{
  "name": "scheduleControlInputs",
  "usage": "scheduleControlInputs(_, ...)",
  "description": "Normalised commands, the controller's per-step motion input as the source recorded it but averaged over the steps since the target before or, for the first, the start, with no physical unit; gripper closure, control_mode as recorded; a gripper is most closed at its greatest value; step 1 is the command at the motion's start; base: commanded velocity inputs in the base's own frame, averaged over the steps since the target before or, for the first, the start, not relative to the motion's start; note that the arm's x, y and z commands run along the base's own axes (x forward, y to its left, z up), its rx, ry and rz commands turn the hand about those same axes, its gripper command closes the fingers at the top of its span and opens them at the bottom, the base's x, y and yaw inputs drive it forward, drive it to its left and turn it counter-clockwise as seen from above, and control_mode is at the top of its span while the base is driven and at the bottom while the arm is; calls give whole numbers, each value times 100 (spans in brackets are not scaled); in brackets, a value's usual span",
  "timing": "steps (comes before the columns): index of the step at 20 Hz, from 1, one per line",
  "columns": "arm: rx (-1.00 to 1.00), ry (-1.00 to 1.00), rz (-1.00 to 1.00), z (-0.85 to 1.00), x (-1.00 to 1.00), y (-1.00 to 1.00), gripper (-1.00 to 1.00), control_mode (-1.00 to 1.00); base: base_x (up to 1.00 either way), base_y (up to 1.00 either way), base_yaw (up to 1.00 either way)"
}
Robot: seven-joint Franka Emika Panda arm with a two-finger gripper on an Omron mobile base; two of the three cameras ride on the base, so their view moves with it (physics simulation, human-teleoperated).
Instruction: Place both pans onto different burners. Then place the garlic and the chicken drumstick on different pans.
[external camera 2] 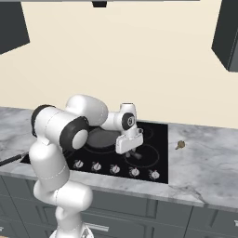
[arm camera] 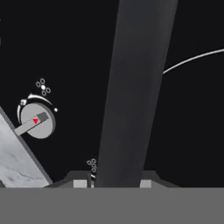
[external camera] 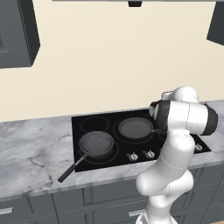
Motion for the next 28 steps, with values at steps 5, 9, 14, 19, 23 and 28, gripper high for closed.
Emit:
scheduleControlInputs(5,0,0,0,0,0,0,-100,-100,0,0,0)
scheduleControlInputs(9,1,0,0,8,0,0,-100,-100,0,0,0)
scheduleControlInputs(14,5,0,0,24,0,-9,-100,-100,0,0,0)
scheduleControlInputs(19,7,0,-2,31,0,-20,-100,-100,0,0,0)
scheduleControlInputs(23,4,0,-4,33,0,-17,-100,-100,0,0,0)
scheduleControlInputs(28,1,0,-4,19,0,-20,-100,-100,0,0,0)
